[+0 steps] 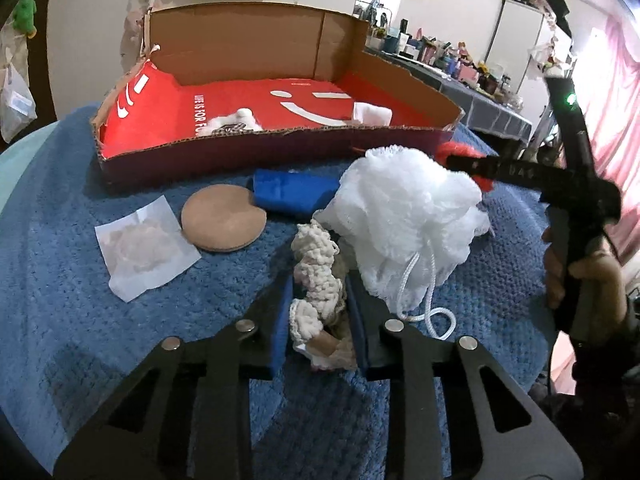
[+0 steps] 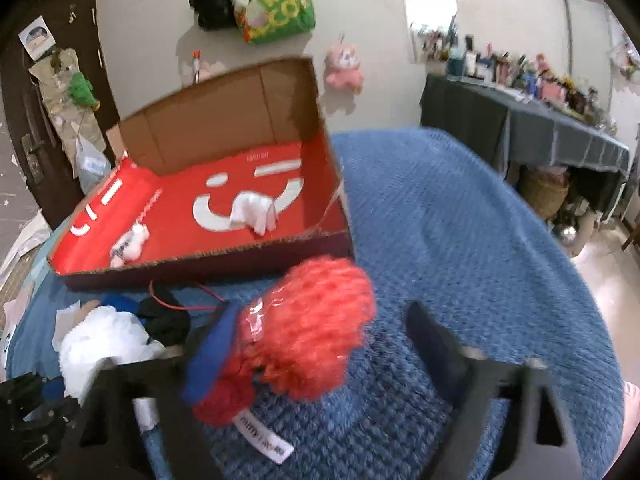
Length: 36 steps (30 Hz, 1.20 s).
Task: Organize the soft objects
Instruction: 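Grasp the white rope-knot toy with the left tool while the right tool grasps the red pompom, then carry the rope knot and red pompom into the red-lined box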
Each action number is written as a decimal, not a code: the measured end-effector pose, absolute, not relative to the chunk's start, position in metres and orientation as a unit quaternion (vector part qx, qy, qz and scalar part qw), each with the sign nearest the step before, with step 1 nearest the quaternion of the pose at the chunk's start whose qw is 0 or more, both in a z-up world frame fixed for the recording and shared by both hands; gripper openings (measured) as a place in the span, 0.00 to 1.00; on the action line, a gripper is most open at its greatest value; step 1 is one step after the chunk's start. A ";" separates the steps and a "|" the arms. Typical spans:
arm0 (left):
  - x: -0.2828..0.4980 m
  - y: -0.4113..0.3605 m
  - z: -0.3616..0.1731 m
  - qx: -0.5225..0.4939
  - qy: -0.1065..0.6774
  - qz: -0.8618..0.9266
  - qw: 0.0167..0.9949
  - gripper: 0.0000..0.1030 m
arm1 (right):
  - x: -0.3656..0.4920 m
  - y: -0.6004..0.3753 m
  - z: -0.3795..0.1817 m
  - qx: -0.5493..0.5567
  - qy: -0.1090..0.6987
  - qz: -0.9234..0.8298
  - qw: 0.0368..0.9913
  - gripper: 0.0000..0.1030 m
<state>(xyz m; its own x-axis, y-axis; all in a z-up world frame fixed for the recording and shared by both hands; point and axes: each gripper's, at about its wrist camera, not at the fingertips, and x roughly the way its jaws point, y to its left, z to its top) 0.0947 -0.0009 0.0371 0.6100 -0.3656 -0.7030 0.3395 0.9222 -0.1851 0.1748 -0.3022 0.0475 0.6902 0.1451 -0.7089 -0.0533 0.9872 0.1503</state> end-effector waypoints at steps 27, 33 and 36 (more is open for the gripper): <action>0.096 0.015 0.083 -0.009 0.327 -0.173 0.929 0.22 | 0.102 -0.242 0.091 0.018 0.319 0.167 0.933 0.45; 0.099 0.013 0.087 -0.016 0.326 -0.183 0.927 0.22 | 0.103 -0.242 0.090 0.023 0.319 0.174 0.931 0.45; 0.111 0.010 0.094 -0.023 0.323 -0.202 0.924 0.22 | 0.107 -0.241 0.095 0.024 0.312 0.180 0.933 0.45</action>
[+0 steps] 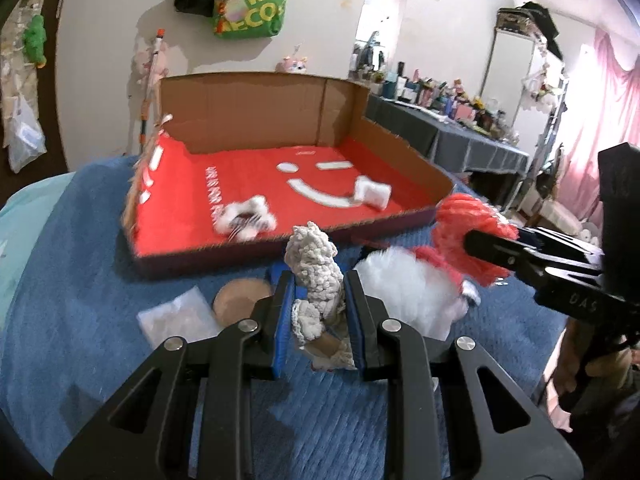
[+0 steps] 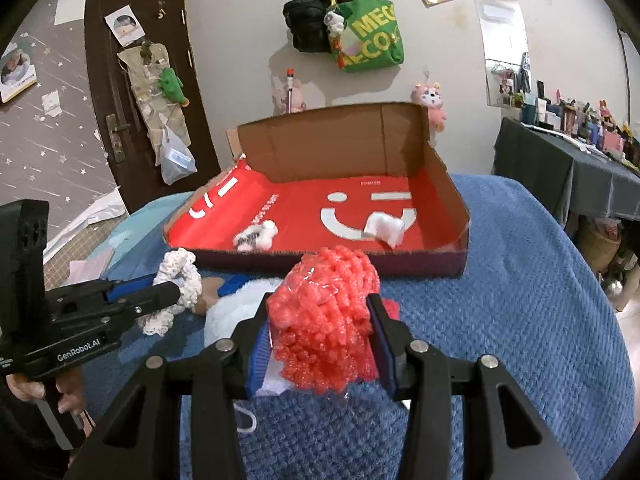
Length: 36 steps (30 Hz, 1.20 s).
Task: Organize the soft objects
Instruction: 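Carry the rope knot and red pompom into the red-lined box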
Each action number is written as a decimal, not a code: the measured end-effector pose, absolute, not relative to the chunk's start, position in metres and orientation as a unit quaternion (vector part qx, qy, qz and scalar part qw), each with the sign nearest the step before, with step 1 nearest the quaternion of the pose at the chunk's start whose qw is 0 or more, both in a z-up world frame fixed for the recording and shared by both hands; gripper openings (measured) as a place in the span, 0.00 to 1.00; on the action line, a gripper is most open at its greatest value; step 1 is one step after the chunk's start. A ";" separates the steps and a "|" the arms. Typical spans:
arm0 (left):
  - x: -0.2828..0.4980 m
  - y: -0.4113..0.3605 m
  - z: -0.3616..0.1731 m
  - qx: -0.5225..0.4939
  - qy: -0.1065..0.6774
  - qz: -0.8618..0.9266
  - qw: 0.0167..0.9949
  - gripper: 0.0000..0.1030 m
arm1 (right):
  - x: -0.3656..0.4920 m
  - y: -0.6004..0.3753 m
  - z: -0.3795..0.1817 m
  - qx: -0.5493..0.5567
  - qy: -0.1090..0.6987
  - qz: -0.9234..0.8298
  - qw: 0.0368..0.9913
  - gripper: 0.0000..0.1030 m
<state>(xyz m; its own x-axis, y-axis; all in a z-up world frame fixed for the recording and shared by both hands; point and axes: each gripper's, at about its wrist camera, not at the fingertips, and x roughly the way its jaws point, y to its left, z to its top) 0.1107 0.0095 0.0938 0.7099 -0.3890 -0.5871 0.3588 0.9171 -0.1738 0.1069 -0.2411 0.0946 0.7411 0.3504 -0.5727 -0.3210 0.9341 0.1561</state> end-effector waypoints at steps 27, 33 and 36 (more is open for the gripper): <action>0.312 -0.036 0.070 0.006 0.432 -0.247 0.867 0.22 | 0.311 -0.225 0.092 -0.013 0.390 0.252 0.886 0.47; 0.317 -0.034 0.068 0.008 0.441 -0.247 0.863 0.22 | 0.330 -0.220 0.082 -0.019 0.430 0.243 0.869 0.47; 0.319 -0.035 0.064 0.010 0.448 -0.245 0.860 0.22 | 0.337 -0.217 0.076 -0.020 0.445 0.237 0.863 0.47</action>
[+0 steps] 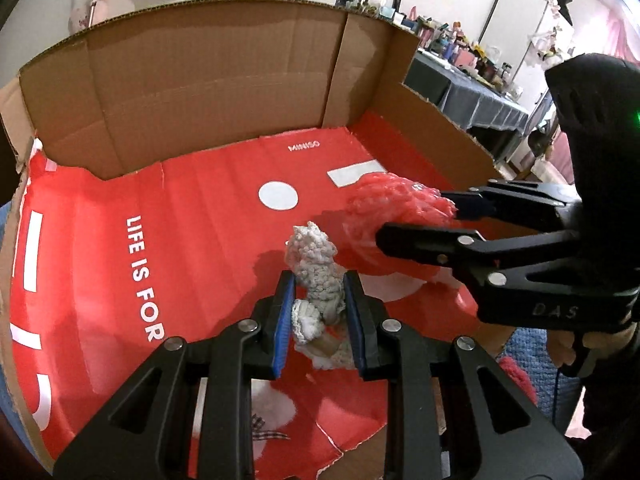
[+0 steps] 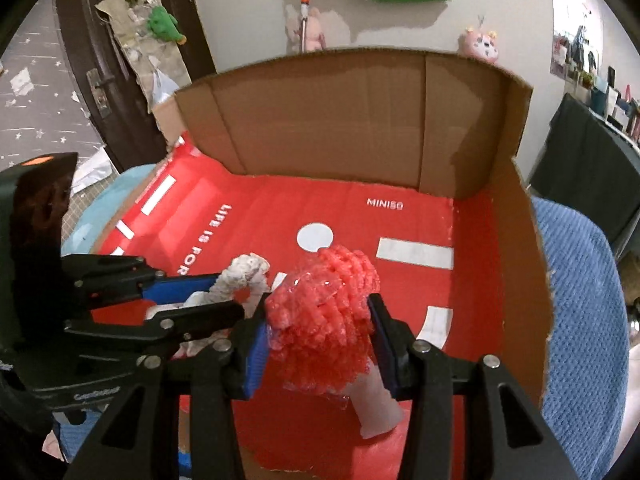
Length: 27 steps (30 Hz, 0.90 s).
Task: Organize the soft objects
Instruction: 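Carry the rope knot and red pompom into the red-lined box, then lower both items onto the liner and open both tools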
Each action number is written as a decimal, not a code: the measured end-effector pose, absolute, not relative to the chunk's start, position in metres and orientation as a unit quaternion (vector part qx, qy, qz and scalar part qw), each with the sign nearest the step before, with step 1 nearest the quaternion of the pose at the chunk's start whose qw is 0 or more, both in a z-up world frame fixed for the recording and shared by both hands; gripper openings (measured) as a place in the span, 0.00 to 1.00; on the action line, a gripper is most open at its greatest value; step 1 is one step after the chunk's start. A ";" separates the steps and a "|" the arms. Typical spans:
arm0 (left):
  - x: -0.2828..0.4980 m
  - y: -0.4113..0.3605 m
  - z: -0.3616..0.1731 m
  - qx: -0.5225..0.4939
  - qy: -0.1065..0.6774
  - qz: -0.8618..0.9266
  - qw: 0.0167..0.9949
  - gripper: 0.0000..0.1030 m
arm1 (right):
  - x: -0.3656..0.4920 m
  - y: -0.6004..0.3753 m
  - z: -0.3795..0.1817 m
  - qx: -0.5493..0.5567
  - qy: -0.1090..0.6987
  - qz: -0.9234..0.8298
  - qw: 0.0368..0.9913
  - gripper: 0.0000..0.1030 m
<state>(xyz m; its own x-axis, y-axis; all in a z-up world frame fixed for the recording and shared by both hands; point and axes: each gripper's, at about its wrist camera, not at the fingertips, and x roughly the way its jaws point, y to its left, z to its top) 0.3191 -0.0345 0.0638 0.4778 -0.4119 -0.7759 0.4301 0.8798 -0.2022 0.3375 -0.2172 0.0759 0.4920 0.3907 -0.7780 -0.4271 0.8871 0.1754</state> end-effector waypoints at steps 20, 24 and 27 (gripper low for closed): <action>0.323 -0.035 0.056 0.012 0.451 -0.237 0.861 0.24 | 0.356 -0.213 0.059 -0.002 0.479 0.239 0.845 0.53; 0.323 -0.034 0.056 0.010 0.455 -0.230 0.860 0.25 | 0.356 -0.214 0.058 0.003 0.480 0.240 0.844 0.53; 0.321 -0.037 0.056 0.021 0.451 -0.229 0.862 0.26 | 0.357 -0.215 0.058 0.003 0.483 0.240 0.842 0.54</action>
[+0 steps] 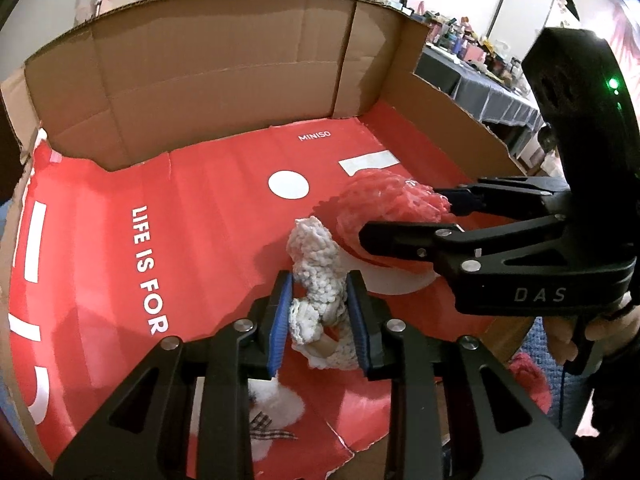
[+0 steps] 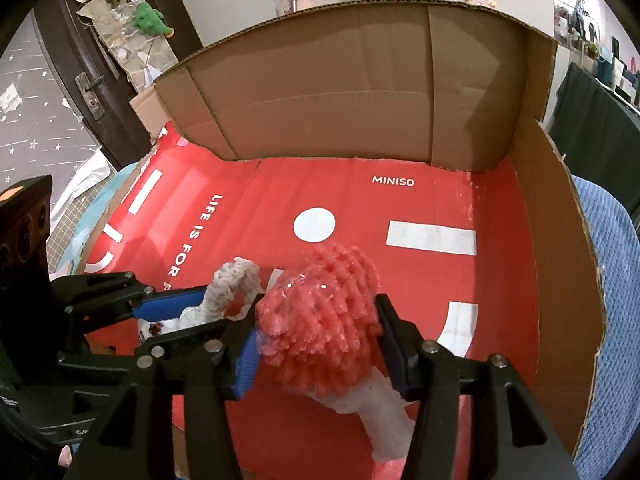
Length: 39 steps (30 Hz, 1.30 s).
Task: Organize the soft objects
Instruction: 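Lower both items onto the liner and open both tools, then withdraw both open tools from the box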
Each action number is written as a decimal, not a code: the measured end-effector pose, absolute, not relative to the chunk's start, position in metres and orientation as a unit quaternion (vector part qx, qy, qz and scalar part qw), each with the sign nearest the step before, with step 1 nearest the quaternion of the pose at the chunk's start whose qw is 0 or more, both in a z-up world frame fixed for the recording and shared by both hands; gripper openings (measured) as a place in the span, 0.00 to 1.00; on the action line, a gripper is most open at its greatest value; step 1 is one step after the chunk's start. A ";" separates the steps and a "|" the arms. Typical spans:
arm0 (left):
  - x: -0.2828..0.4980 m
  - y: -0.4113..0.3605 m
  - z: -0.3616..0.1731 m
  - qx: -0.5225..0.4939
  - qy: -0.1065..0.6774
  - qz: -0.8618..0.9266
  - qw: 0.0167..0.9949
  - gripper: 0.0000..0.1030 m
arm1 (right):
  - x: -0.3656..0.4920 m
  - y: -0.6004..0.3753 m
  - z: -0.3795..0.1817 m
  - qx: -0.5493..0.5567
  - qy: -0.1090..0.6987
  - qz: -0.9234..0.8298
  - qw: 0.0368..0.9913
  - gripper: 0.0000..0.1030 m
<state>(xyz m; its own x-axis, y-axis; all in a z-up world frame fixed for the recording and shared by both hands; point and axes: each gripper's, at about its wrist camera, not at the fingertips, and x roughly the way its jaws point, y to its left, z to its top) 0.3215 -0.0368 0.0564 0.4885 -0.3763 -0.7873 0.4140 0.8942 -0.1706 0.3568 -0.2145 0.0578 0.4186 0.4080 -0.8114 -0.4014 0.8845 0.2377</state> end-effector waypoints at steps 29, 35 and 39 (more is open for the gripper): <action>0.295 -0.038 0.085 0.034 0.408 -0.232 0.882 0.60 | 0.351 -0.219 0.070 0.014 0.475 0.239 0.847 0.67; 0.269 -0.028 0.109 0.027 0.380 -0.221 0.898 0.65 | 0.334 -0.226 0.095 0.018 0.451 0.230 0.862 0.76; 0.244 -0.022 0.131 0.026 0.347 -0.209 0.914 0.71 | 0.313 -0.229 0.118 0.021 0.426 0.226 0.876 0.80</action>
<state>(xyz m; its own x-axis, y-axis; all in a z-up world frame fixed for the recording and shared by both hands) 0.2439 -0.0218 0.1308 0.6718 -0.3646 -0.6448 0.4002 0.9111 -0.0982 0.3129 -0.2293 0.1177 0.5347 0.4144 -0.7364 -0.3782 0.8967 0.2300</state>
